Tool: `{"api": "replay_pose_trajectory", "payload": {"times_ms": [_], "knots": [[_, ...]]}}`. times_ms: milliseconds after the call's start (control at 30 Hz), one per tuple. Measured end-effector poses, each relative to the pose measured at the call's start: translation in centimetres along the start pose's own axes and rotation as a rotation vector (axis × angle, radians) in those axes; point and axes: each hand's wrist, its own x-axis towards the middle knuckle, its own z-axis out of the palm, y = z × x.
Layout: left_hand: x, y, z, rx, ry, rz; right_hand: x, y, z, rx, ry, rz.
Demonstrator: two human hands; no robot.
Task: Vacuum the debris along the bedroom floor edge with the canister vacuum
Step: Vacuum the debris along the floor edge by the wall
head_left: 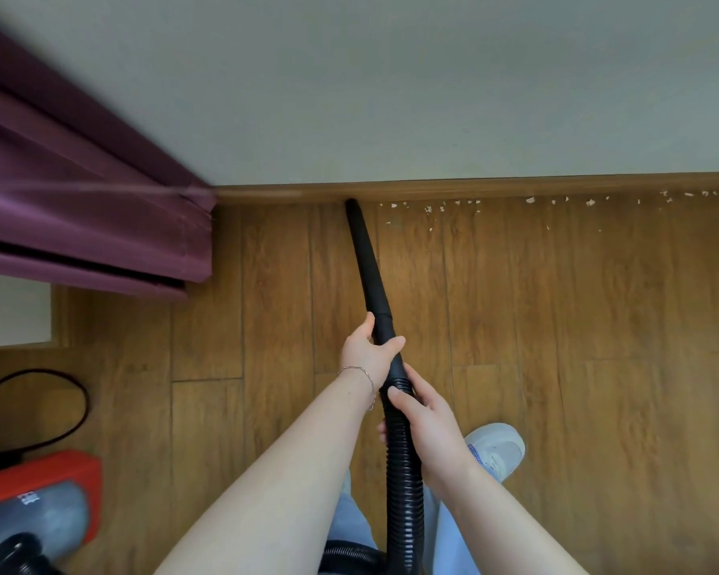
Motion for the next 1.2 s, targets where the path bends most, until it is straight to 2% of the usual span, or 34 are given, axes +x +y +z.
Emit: {"api": "replay_pose_trajectory", "payload": {"times_ms": [167, 467, 867, 1200], "knots": [[-0.4, 0.2, 1.6, 0.056, -0.085, 0.006, -0.9, 0.3, -1.1, 0.062, 0.028, 0.027], [-2.3, -1.0, 3.3, 0.033, -0.080, -0.037, -2.8, 1.1, -2.7, 0.064, 0.034, 0.040], [0.1, 1.8, 5.4, 0.104, -0.102, 0.026, -0.8, -1.0, -4.2, 0.124, 0.056, -0.022], [-2.8, -0.3, 8.5, 0.115, -0.135, -0.026, -4.2, 0.6, -6.6, 0.176, 0.103, 0.041]]}}
